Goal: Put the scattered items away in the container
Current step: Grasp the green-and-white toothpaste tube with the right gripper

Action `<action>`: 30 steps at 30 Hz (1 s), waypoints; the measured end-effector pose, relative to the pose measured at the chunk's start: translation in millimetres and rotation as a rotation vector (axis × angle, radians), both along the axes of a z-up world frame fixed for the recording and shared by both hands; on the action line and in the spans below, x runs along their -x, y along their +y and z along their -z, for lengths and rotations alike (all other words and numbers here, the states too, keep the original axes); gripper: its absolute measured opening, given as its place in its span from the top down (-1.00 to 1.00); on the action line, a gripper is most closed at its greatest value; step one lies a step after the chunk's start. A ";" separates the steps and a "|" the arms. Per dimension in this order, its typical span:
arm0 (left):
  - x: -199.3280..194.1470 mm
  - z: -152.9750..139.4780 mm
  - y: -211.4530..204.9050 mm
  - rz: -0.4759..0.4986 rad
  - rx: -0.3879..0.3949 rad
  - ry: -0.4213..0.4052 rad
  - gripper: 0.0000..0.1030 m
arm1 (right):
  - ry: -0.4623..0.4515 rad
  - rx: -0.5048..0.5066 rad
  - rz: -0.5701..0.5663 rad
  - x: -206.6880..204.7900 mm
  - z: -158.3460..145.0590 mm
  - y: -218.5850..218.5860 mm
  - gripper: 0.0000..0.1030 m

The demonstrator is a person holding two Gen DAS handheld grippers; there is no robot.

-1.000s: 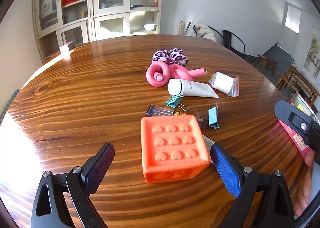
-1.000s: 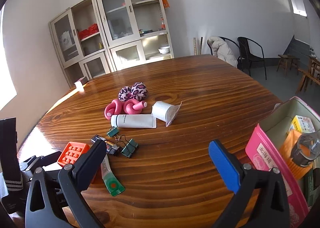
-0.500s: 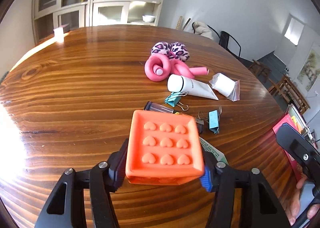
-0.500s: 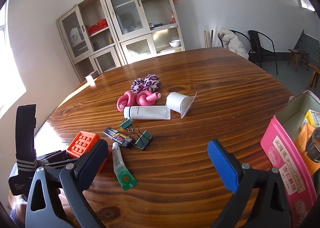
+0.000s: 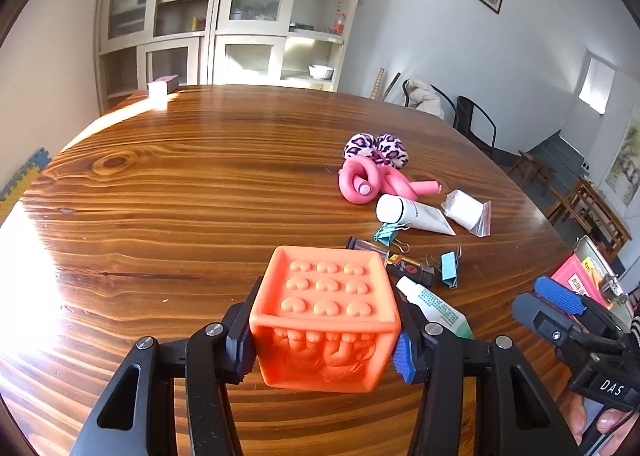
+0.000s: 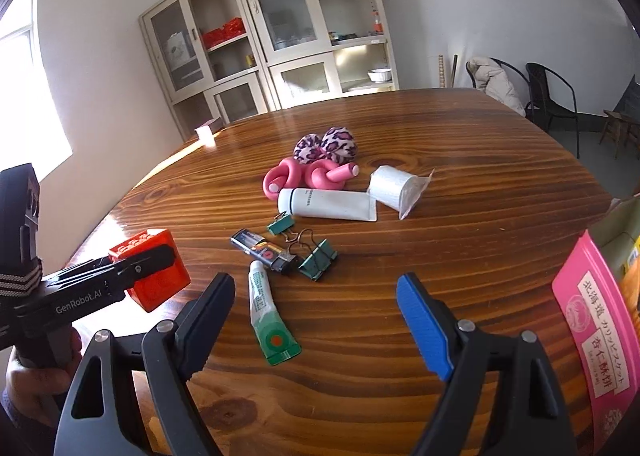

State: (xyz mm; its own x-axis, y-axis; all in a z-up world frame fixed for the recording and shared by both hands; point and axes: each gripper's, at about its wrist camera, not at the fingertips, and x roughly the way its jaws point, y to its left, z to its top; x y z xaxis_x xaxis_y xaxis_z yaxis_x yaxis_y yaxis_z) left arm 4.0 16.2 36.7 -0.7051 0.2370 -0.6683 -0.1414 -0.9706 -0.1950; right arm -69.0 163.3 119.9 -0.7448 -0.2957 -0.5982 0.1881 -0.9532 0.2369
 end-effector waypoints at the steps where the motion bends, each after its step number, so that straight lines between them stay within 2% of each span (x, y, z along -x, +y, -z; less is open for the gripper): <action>1: 0.0 1.0 -0.1 0.004 -0.004 -0.004 -0.06 | -0.008 0.002 -0.012 0.8 1.3 -1.3 -0.60; 6: -4.9 -6.7 -5.2 -0.006 -0.030 0.021 -0.06 | -0.041 -0.026 -0.065 7.9 5.0 -11.3 -0.51; 15: -9.6 -14.4 -17.4 -0.040 -0.047 0.042 -0.06 | -0.099 -0.209 -0.149 32.7 16.5 -50.4 -0.42; 17: -10.3 -15.0 -18.9 -0.045 -0.045 0.045 -0.06 | -0.112 -0.239 -0.162 39.4 20.4 -57.6 -0.32; 21: -11.2 -15.7 -21.6 -0.049 -0.047 0.047 -0.06 | -0.141 -0.294 -0.181 49.5 30.4 -70.0 0.01; 23: -11.8 -15.8 -21.9 -0.049 -0.053 0.045 -0.06 | -0.145 -0.314 -0.191 51.6 33.9 -74.0 0.10; 26: -13.2 -16.1 -21.0 -0.045 -0.055 0.045 -0.06 | -0.136 -0.325 -0.196 52.4 33.4 -77.2 0.31; 28: -14.1 -16.5 -20.3 -0.042 -0.055 0.046 -0.06 | -0.137 -0.317 -0.203 52.7 33.3 -78.2 0.54; 30: -14.7 -16.6 -19.1 -0.039 -0.054 0.046 -0.06 | -0.137 -0.312 -0.208 52.0 33.1 -79.0 0.61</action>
State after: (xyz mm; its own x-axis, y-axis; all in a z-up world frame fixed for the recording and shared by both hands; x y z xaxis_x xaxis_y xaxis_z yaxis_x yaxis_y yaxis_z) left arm 18.7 -2.9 53.3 -0.7443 0.2433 -0.6219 -0.1135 -0.9638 -0.2412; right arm -121.0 84.3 86.8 -0.5950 -0.2207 -0.7728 0.3718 -0.9281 -0.0212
